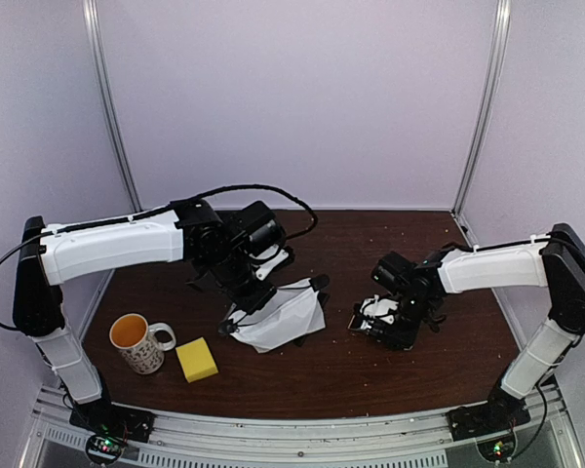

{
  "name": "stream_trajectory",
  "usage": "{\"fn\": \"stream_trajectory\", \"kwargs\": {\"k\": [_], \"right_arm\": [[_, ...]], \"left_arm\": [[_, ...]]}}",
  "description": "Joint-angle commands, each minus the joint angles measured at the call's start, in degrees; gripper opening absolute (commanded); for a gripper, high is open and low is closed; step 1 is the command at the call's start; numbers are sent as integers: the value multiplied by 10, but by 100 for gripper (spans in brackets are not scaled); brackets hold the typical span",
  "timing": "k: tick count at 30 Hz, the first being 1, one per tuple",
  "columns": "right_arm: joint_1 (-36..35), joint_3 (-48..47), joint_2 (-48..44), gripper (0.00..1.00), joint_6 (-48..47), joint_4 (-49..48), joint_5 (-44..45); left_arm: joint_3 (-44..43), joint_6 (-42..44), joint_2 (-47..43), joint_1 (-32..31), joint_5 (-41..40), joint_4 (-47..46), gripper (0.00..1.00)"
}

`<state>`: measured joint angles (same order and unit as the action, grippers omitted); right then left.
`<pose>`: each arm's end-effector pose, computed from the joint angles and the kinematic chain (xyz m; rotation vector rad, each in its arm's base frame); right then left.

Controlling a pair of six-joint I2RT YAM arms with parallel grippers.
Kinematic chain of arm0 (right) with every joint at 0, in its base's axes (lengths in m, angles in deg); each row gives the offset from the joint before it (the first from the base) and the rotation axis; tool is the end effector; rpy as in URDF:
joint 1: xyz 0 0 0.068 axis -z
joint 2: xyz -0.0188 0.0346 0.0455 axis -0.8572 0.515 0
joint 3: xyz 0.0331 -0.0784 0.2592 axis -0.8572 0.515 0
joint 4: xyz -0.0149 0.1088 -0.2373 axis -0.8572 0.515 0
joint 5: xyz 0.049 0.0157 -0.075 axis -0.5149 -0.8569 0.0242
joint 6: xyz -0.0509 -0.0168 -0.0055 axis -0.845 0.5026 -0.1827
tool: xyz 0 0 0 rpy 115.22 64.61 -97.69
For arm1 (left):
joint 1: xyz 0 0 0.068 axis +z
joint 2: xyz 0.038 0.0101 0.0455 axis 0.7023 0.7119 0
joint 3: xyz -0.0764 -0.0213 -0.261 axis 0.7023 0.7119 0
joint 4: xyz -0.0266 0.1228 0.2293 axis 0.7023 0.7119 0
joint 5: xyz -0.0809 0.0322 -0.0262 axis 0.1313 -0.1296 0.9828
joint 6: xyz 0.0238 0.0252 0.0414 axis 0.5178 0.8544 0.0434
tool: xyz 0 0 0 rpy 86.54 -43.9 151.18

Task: Sort the hair-cutting tools
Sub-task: Pick up the electric hair clipper from the center of the board, then place the electric hair clipper in the kit bag.

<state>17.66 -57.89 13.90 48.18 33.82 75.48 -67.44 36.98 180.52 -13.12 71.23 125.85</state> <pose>0.2060 0.1847 0.1576 -1.5372 2.5768 0.1455 0.1907 -0.2961 0.2784 0.8973 2.6516 -0.2161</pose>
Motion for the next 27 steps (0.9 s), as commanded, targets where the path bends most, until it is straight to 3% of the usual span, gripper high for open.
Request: {"fn": "stream_trajectory", "kwargs": {"k": [1, 5, 13, 18, 27], "right_arm": [[-1, 14, -32, 36, -10, -5, 9], [-1, 15, -84, 19, -37, 19, 28], [-9, -59, -275, 12, -169, 158, 68], [-32, -134, -255, 2, -228, 150, 167], [-111, -243, -216, 0, -404, 127, 259]], "left_arm": [[-10, 13, 2, 5, -5, 1, 0], [-17, 26, 5, 14, 13, 1, 0], [-60, 44, 34, 18, 51, 13, 0], [-84, 32, 64, 18, 97, 17, 0], [-135, 23, 108, 18, 168, 48, 0]]}}
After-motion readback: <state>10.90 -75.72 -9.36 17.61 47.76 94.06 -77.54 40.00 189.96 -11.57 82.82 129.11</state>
